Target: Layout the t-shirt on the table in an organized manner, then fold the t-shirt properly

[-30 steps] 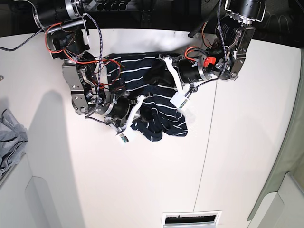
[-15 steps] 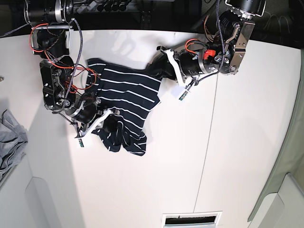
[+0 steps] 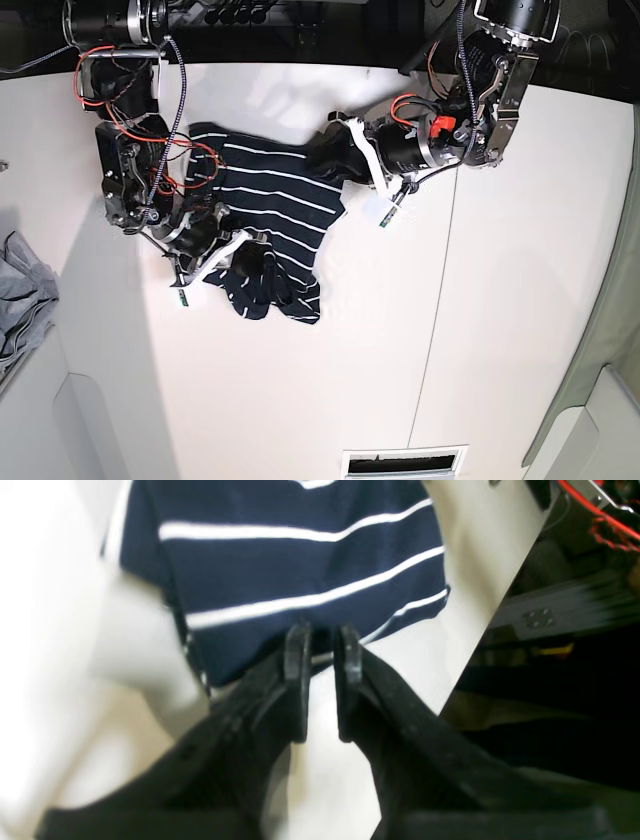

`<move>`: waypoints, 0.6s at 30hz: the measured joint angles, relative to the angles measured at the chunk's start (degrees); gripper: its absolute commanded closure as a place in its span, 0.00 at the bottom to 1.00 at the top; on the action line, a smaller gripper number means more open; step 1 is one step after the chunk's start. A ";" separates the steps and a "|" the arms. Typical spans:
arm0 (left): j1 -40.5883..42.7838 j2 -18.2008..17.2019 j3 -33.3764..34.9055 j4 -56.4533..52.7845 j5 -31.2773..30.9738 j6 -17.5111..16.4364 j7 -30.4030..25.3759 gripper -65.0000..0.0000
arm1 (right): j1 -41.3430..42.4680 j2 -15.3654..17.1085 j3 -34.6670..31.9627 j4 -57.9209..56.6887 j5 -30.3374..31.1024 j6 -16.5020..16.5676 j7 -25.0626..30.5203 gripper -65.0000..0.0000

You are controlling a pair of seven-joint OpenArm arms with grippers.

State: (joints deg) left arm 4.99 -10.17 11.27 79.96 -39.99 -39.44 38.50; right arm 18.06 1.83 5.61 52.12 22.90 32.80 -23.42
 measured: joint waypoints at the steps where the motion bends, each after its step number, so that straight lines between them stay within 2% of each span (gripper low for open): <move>1: 0.09 -0.13 0.02 0.00 0.02 0.00 0.00 0.86 | -0.37 -0.76 0.00 0.00 0.02 0.00 0.13 1.00; 6: 0.09 -0.31 0.00 0.02 -0.13 0.00 0.02 0.86 | -1.73 -3.39 -0.13 0.00 0.17 0.24 0.20 1.00; 18: -0.61 -0.31 0.00 2.47 -1.70 0.00 1.33 0.86 | -3.37 -3.43 -1.97 3.76 -0.22 0.39 -0.79 1.00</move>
State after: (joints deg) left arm 4.38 -10.48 11.27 82.43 -41.69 -39.44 39.83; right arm 14.70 -1.61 3.64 55.88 22.68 33.19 -24.21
